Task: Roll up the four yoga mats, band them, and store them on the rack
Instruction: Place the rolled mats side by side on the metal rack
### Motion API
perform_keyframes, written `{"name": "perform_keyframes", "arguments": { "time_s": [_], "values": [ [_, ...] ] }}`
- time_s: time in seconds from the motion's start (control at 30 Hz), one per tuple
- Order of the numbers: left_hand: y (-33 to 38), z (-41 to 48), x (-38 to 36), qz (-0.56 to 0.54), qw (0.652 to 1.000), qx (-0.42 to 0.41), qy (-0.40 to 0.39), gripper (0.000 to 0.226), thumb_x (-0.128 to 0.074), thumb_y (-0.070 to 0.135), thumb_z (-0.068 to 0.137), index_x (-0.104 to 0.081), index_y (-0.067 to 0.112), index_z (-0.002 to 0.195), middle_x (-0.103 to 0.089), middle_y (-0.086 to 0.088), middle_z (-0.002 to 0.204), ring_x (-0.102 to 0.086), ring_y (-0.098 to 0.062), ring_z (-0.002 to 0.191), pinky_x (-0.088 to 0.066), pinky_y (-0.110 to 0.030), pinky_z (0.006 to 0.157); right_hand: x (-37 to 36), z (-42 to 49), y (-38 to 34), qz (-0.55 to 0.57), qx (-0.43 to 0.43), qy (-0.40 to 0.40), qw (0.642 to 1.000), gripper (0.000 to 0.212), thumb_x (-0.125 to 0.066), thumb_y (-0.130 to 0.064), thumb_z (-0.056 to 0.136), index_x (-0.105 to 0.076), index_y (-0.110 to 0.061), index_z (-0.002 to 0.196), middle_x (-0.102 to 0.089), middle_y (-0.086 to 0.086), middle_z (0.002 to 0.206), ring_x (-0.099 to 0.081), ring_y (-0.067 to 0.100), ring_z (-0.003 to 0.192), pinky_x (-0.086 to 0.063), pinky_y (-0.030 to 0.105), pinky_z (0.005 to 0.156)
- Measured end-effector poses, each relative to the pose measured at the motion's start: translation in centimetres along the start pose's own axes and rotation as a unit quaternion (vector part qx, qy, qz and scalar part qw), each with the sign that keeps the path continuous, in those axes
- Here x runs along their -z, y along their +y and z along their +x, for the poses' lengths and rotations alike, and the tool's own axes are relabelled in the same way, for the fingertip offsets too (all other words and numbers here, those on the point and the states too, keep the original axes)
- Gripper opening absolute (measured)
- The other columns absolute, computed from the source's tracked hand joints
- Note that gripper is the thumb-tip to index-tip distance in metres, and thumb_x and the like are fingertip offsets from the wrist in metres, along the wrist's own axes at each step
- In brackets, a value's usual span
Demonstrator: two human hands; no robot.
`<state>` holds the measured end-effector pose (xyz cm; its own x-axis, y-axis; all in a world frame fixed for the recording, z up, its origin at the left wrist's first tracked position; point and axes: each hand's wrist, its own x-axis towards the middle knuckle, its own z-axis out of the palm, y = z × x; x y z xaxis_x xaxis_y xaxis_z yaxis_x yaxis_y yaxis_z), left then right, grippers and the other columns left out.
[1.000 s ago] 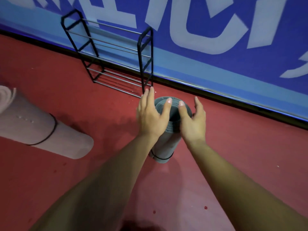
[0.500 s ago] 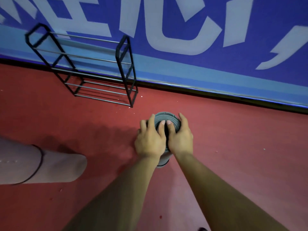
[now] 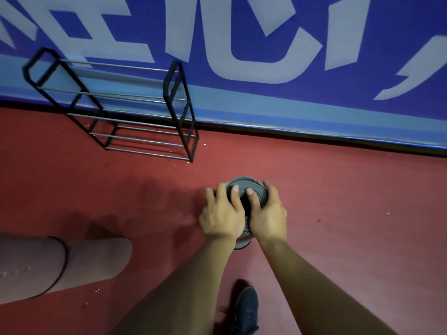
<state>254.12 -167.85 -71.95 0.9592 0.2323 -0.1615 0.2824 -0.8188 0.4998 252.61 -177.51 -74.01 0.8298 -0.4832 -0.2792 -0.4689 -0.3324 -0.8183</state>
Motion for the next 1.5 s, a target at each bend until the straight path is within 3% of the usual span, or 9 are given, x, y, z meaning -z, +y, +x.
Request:
{"name": "perform_keyframes", "arguments": {
  "time_s": [0.27, 0.43, 0.7, 0.8, 0.93, 1.13, 1.3, 1.4, 1.5],
  "values": [
    [-1.9, 0.5, 0.7, -0.061, 0.998, -0.017, 0.004, 0.037, -0.05, 0.045, 0.101, -0.059, 0.026, 0.131, -0.067, -0.005, 0.123, -0.065, -0.039, 0.105, -0.051, -0.044, 0.08, -0.6, -0.3, -0.5, -0.045, 0.009, -0.054, 0.998, 0.049, -0.057, -0.048, 0.099, -0.051, -0.028, 0.144, -0.062, 0.003, 0.131, -0.058, 0.024, 0.122, -0.04, 0.027, 0.092],
    [-1.8, -1.7, 1.0, -0.125, 0.987, -0.083, 0.053, 0.049, -0.051, 0.034, 0.095, -0.069, -0.003, 0.121, -0.074, -0.018, 0.113, -0.074, -0.036, 0.092, -0.062, -0.042, 0.071, 0.5, -1.8, -0.2, -0.122, -0.033, -0.091, 0.988, 0.063, -0.043, -0.06, 0.1, -0.029, -0.038, 0.157, -0.052, 0.002, 0.15, -0.052, 0.03, 0.134, -0.043, 0.041, 0.104],
    [-5.8, -0.6, 0.6, -0.311, 0.948, -0.051, -0.038, 0.045, -0.058, 0.045, 0.091, -0.065, 0.017, 0.126, -0.069, 0.005, 0.121, -0.065, -0.012, 0.113, -0.049, -0.031, 0.101, 0.4, -2.3, -0.6, -0.104, -0.006, -0.045, 0.994, 0.042, -0.049, -0.057, 0.1, -0.049, -0.037, 0.137, -0.067, 0.002, 0.128, -0.063, 0.03, 0.116, -0.051, 0.041, 0.092],
    [-5.7, 0.7, 0.1, -0.41, 0.907, -0.013, -0.095, 0.052, -0.057, 0.049, 0.091, -0.053, 0.02, 0.134, -0.062, 0.01, 0.128, -0.059, -0.005, 0.12, -0.047, -0.03, 0.105, -0.7, -1.9, -1.3, -0.101, 0.001, -0.028, 0.995, 0.041, -0.049, -0.056, 0.1, -0.051, -0.037, 0.137, -0.066, -0.002, 0.129, -0.062, 0.027, 0.118, -0.048, 0.035, 0.09],
    [-5.9, 3.2, 1.0, -0.418, 0.906, -0.007, -0.069, 0.051, -0.048, 0.055, 0.09, -0.059, 0.024, 0.13, -0.063, 0.013, 0.126, -0.057, 0.0, 0.12, -0.042, -0.023, 0.105, -2.7, -1.6, -3.3, -0.061, -0.026, -0.005, 0.998, 0.044, -0.056, -0.054, 0.098, -0.054, -0.035, 0.138, -0.069, -0.006, 0.128, -0.061, 0.024, 0.122, -0.047, 0.034, 0.098],
    [-7.4, 8.5, 7.7, -0.436, 0.9, -0.011, -0.018, 0.049, -0.046, 0.057, 0.09, -0.065, 0.019, 0.114, -0.069, 0.017, 0.106, -0.061, 0.008, 0.102, -0.044, -0.012, 0.09, -6.3, -3.3, -9.2, 0.094, -0.026, 0.006, 0.995, 0.067, -0.064, -0.057, 0.085, -0.058, -0.026, 0.144, -0.064, -0.009, 0.138, -0.058, 0.012, 0.13, -0.046, 0.042, 0.113],
    [-8.2, 12.8, 16.2, -0.454, 0.89, -0.028, -0.014, 0.039, -0.046, 0.061, 0.091, -0.067, 0.03, 0.103, -0.071, 0.021, 0.097, -0.065, 0.004, 0.093, -0.048, -0.013, 0.081, -9.2, -5.0, -17.4, 0.096, 0.032, 0.034, 0.994, 0.049, -0.064, -0.063, 0.08, -0.068, -0.041, 0.125, -0.064, -0.031, 0.117, -0.05, 0.005, 0.122, -0.043, 0.042, 0.11],
    [-8.7, 14.7, 21.3, -0.473, 0.88, -0.037, -0.02, 0.057, -0.049, 0.061, 0.087, -0.066, 0.017, 0.119, -0.07, 0.012, 0.111, -0.063, 0.002, 0.106, -0.046, -0.013, 0.092, -11.4, -5.6, -24.2, 0.157, 0.031, 0.045, 0.986, 0.036, -0.069, -0.046, 0.084, -0.072, -0.029, 0.115, -0.067, -0.01, 0.117, -0.059, 0.022, 0.121, -0.046, 0.044, 0.108],
    [-9.4, 17.3, 26.7, -0.486, 0.871, -0.061, -0.04, 0.07, -0.053, 0.06, 0.082, -0.058, 0.012, 0.132, -0.065, 0.001, 0.126, -0.06, -0.008, 0.118, -0.044, -0.018, 0.1, -13.0, -6.0, -30.7, 0.214, 0.026, 0.009, 0.976, 0.023, -0.073, -0.032, 0.088, -0.071, -0.027, 0.111, -0.07, 0.001, 0.121, -0.065, 0.019, 0.117, -0.05, 0.042, 0.106]
  ]
}}
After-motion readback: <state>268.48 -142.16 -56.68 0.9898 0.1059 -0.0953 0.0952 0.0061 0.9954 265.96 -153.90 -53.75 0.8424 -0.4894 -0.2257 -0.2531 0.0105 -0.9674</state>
